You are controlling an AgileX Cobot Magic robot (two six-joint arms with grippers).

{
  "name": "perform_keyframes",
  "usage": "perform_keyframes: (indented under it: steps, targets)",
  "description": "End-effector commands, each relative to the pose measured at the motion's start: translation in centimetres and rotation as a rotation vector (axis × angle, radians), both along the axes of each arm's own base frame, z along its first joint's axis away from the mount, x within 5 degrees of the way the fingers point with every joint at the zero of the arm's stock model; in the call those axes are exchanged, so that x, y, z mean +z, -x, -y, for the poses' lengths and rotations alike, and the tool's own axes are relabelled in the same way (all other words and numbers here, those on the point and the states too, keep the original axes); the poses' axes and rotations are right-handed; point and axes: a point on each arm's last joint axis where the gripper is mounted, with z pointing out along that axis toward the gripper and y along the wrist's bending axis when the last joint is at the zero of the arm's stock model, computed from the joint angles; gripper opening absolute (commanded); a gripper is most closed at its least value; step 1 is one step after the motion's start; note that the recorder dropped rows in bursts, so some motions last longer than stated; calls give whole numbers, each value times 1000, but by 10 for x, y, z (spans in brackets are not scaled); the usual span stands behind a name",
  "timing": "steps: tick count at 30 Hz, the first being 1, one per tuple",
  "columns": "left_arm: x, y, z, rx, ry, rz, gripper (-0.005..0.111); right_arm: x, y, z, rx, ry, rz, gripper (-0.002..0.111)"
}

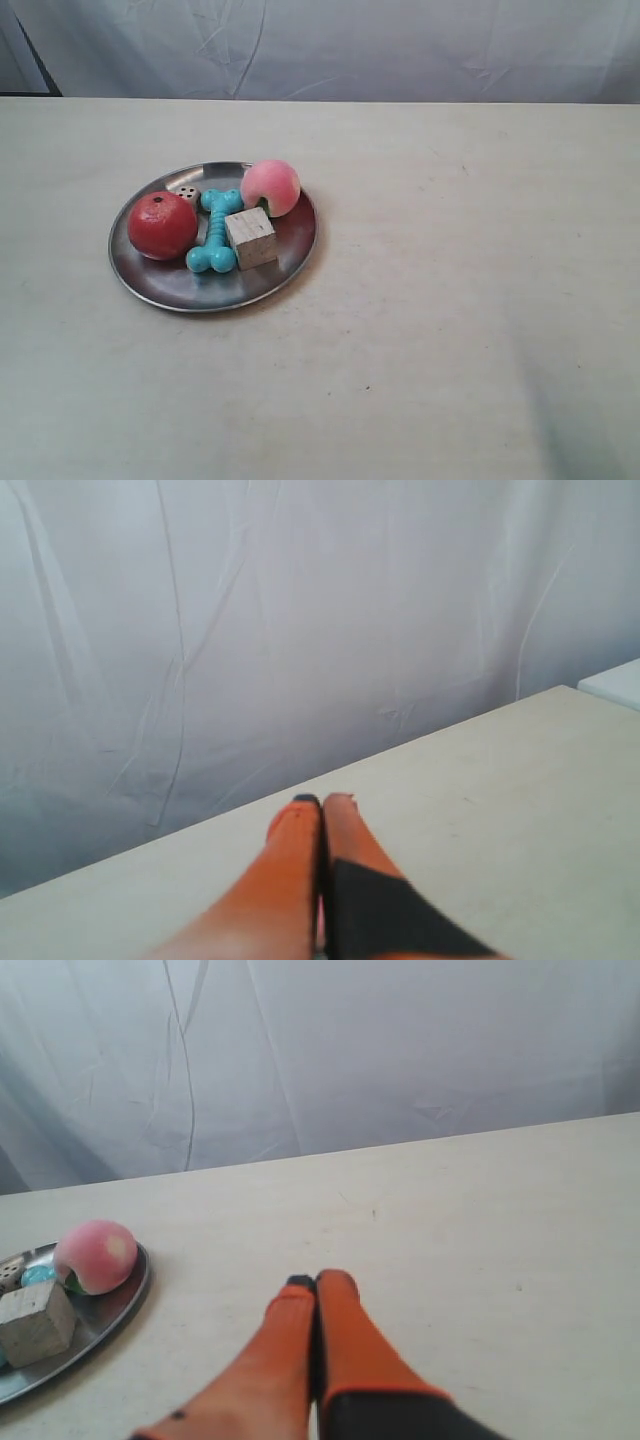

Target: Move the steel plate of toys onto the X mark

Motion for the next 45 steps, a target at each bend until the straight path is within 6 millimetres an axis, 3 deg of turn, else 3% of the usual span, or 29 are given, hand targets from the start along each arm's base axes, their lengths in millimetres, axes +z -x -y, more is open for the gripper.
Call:
perform_keyframes:
  steps: [1, 5, 9, 13, 16, 24, 29, 33, 42, 45]
  targets:
    - [-2, 10, 0, 5, -72, 22, 0, -1, 0, 0, -1, 2, -3, -1]
    - [-6, 38, 4, -19, -38, 81, 0, -1, 0, 0, -1, 2, -3, -1]
    - [-38, 62, 5, -4, 23, 125, 0, -1, 0, 0, -1, 2, -3, -1]
    - [-75, 71, 0, 84, 53, 159, 0, -1, 0, 0, -1, 2, -3, -1]
    - [-87, 71, -5, 145, 77, 181, 0, -1, 0, 0, -1, 2, -3, -1]
    - [-87, 66, -17, 273, 208, 182, 0, -1, 0, 0, -2, 2, -1, -1]
    - [-116, 55, -33, 463, 326, 4, 0, -1, 0, 0, -3, 2, 2, -1]
    - [-133, 48, -46, 582, 454, 27, 0, -1, 0, 0, -3, 2, 2, -1]
    - [-162, 43, -50, 639, 163, 11, 0, -1, 0, 0, -3, 2, 2, -1]
    - [-165, 43, -50, 641, 144, -6, 0, -1, 0, 0, -3, 2, 2, -1]
